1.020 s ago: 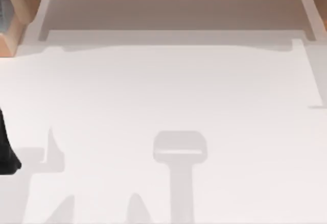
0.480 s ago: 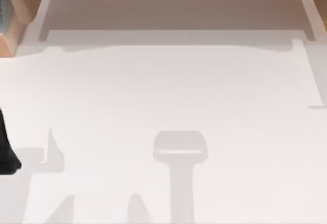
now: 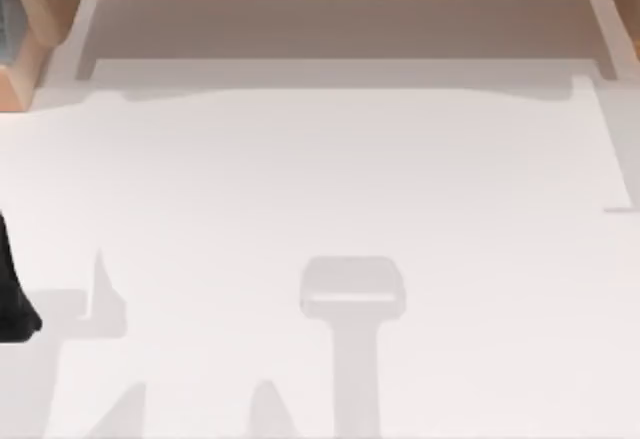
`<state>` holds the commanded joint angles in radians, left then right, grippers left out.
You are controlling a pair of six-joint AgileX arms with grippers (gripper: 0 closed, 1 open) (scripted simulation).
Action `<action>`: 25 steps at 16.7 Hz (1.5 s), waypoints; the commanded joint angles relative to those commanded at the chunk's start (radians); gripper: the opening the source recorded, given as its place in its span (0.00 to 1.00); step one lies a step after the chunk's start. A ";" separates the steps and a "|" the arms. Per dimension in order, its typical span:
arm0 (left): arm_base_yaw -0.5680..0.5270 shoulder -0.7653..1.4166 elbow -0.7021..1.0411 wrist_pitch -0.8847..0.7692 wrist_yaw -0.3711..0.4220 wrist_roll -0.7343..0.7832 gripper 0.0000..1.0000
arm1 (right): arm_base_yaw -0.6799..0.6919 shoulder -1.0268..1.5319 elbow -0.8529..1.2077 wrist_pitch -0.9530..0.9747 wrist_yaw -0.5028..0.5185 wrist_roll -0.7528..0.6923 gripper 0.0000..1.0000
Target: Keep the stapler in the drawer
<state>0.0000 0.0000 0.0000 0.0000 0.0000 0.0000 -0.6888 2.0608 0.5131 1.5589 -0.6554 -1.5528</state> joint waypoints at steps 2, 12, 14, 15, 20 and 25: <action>0.000 0.000 0.000 0.000 0.000 0.000 1.00 | 0.000 0.000 0.000 0.000 0.000 0.000 0.02; 0.000 0.000 0.000 0.000 0.000 0.000 1.00 | 0.001 0.004 0.001 -0.005 0.001 0.002 0.00; 0.000 0.000 0.000 0.000 0.000 0.000 1.00 | 0.021 0.017 0.030 -0.025 0.013 0.001 0.00; 0.000 0.000 0.000 0.000 0.000 0.000 1.00 | 0.033 0.027 0.055 -0.040 0.027 0.000 0.00; 0.000 0.000 0.000 0.000 0.000 0.000 1.00 | 0.102 0.076 0.197 -0.127 0.108 0.000 0.00; 0.000 0.000 0.000 0.000 0.000 0.000 1.00 | 0.109 0.082 0.215 -0.143 0.118 0.002 0.00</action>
<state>0.0000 0.0000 0.0000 0.0000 0.0000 0.0000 -0.5800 2.1427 0.7282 1.4162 -0.5375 -1.5506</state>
